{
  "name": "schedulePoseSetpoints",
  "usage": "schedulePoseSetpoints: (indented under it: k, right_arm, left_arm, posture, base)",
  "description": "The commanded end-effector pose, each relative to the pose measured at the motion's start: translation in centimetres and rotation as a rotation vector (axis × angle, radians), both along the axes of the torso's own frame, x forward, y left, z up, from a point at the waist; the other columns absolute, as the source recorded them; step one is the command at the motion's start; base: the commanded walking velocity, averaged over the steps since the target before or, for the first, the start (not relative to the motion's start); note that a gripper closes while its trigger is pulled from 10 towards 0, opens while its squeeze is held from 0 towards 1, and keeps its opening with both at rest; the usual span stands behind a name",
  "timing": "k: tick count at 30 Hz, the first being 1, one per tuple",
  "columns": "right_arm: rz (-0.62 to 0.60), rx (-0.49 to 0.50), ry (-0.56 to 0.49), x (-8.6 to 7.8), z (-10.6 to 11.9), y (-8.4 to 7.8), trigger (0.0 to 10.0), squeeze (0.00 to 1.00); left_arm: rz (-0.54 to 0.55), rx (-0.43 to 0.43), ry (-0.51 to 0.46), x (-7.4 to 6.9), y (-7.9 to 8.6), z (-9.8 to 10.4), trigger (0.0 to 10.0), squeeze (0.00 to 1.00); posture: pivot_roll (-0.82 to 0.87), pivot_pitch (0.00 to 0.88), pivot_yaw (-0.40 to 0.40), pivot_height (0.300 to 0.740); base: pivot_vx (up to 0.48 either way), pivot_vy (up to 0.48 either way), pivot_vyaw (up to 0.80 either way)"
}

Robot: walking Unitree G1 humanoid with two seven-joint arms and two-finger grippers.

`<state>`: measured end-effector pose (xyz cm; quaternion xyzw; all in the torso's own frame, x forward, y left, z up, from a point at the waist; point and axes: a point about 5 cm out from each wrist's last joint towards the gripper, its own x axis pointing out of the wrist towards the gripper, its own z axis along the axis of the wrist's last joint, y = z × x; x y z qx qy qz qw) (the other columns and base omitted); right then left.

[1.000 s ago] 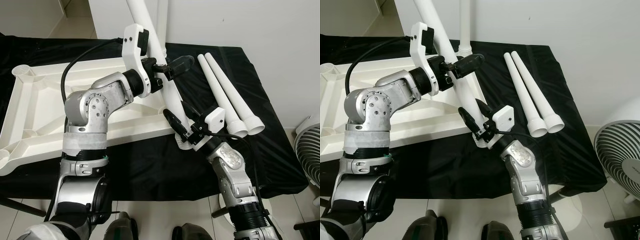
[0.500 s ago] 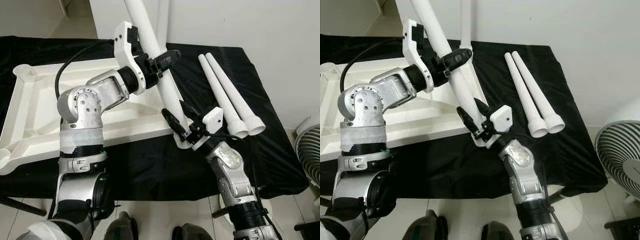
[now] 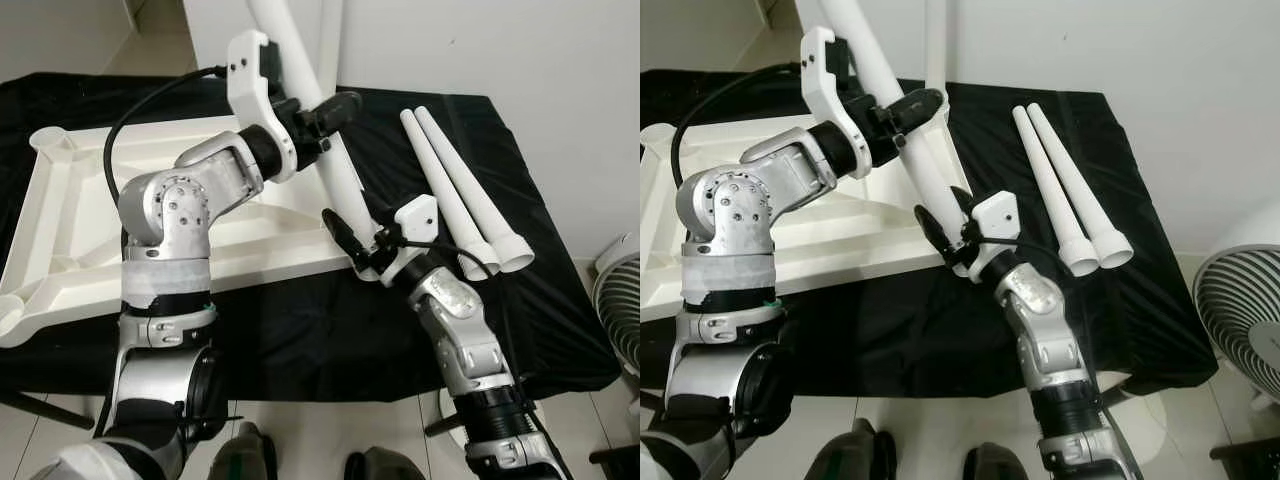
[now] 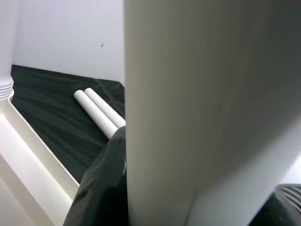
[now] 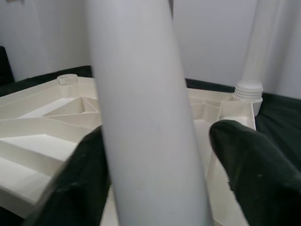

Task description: Building children table

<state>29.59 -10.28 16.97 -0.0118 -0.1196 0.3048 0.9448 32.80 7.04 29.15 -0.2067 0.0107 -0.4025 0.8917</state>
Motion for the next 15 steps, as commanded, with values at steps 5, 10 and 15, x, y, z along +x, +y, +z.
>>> schedulePoseSetpoints:
  k: [5,10,15]
  right_arm:
    - [0.007,-0.049,0.026,0.2,0.5,-0.4,10.0,1.0]
    - [0.016,-0.107,0.01,0.2,0.7,-0.4,10.0,1.0]
    - [-0.016,-0.162,-0.005,0.6,1.0,0.0,10.0,0.0]
  left_arm:
    - [0.03,0.034,-0.115,-1.0,-0.5,2.2,10.0,0.0]
    - [0.044,0.027,-0.154,-1.5,-0.8,2.7,10.0,0.0]
    - [0.078,0.073,-0.226,-2.0,-1.4,2.4,10.0,0.0]
  posture:
    - [-0.06,0.031,0.019,0.74]
    - [-0.06,0.031,0.016,0.74]
    - [-0.05,0.034,0.0,0.74]
  base:
    - [0.0,0.0,0.0]
    - [0.0,0.0,0.0]
    - [0.0,0.0,0.0]
